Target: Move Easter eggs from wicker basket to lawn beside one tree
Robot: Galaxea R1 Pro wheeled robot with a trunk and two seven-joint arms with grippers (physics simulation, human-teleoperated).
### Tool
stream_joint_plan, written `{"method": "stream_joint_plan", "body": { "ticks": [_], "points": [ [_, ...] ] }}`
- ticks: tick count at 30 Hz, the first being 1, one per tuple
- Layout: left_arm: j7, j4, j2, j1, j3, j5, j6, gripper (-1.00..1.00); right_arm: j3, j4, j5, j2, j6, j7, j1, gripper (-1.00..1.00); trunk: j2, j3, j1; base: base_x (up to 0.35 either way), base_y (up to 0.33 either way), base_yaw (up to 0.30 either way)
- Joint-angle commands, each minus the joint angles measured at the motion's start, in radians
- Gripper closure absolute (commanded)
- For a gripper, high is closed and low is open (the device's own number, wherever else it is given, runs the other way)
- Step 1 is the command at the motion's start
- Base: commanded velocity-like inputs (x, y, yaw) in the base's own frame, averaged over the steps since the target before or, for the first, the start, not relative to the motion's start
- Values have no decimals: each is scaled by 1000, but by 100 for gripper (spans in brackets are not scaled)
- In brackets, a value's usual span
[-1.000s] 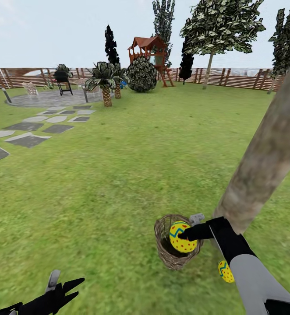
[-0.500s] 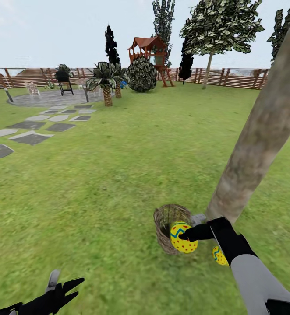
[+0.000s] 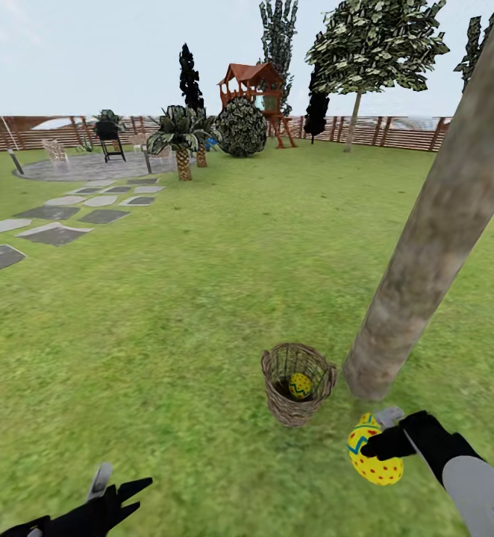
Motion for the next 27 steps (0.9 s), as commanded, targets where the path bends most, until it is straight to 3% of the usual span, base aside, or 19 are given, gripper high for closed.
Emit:
{"method": "stream_joint_plan", "body": {
  "ticks": [1, 4, 6, 7, 8, 10, 19, 23, 27],
  "points": [
    [-1, 2, 0, -1, -6, 9, 8, -100, -9, 9, 8, 0, 1, -2, 0, 100, -2, -2, 1, 0, 0, 0],
    [23, 0, 0, -1, -8, 8, 7, -100, -9, 18, 8, 0, -5, -14, 0, 100, -2, -2, 1, 0, 0, -5],
    [147, -9, -9, -1, -7, 8, 7, -100, -10, 29, 7, 0, -40, -41, 0, 100, -2, -2, 1, 0, 0, -157],
    [207, -12, -26, -1, -7, 8, 6, -100, -10, 44, 7, 0, -72, -79, 0, 100, -2, -1, 1, 0, 0, -248],
    [225, -15, -35, -1, -7, 8, 2, -100, -12, 51, 6, 1, -96, -115, 0, 100, -2, -1, 1, 0, 0, -265],
    [237, -36, -49, -1, -8, 8, -4, -100, -13, 73, 5, 3, -120, -151, 0, 100, -2, 0, 1, 0, 0, -274],
    [239, -60, -76, -1, -11, 8, -4, -100, -15, 102, 5, 2, -169, -164, 0, 100, -2, 2, 1, 0, 0, -280],
    [242, -72, -105, -1, -11, 4, -4, -100, -23, 139, 4, 6, -285, -310, 0, 100, -2, 2, 1, 0, 0, -283],
    [243, -77, -121, -1, -13, 3, -4, -100, -28, 154, 3, 6, -340, -346, 0, 100, -2, 2, 1, 0, 0, -230]
  ]
}}
